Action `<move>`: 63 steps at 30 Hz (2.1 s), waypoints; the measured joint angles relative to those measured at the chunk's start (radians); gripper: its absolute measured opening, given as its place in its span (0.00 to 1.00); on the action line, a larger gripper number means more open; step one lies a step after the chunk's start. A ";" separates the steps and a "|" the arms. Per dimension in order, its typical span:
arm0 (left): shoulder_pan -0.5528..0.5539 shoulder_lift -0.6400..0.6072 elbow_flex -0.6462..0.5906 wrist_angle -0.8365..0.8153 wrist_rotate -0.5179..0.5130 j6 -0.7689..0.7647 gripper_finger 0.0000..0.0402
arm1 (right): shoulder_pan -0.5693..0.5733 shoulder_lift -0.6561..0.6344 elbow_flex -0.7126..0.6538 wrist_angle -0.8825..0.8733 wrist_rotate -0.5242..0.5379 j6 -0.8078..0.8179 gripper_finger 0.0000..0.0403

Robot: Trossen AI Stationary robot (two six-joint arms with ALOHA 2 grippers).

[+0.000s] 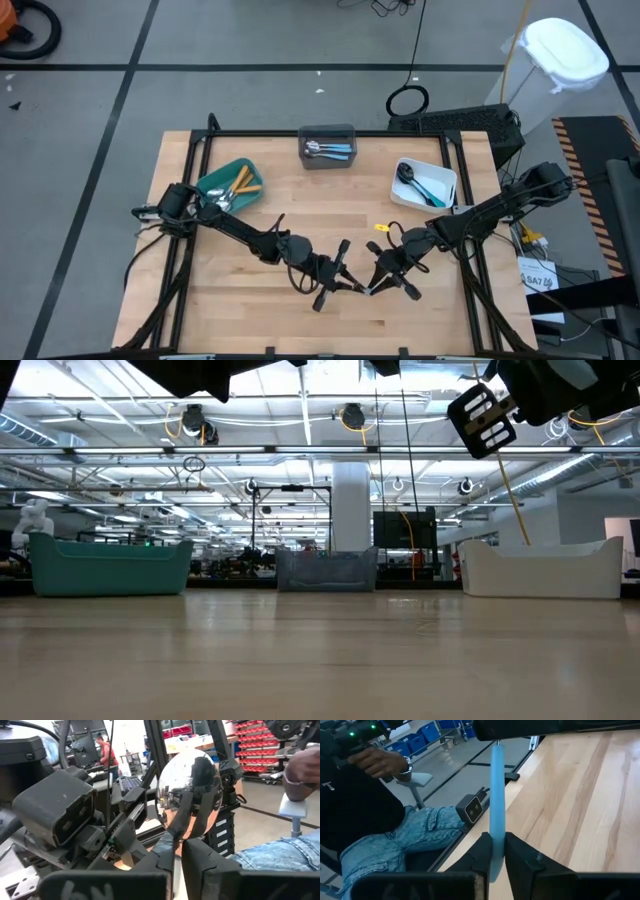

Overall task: Sort silverware by color (type)
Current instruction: Put the light blue spoon into the black bin

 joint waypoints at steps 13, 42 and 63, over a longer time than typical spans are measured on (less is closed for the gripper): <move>0.002 0.000 0.000 -0.004 -0.206 -0.007 0.01 | 0.007 -0.086 0.010 -0.164 0.276 0.086 0.37; 0.006 0.000 0.001 0.124 -1.159 -0.400 0.01 | 0.179 -0.022 0.010 -0.110 1.441 -0.168 0.48; 0.013 -0.001 0.001 0.163 -1.201 -0.483 0.01 | 0.012 0.146 0.010 0.086 1.358 -0.209 0.48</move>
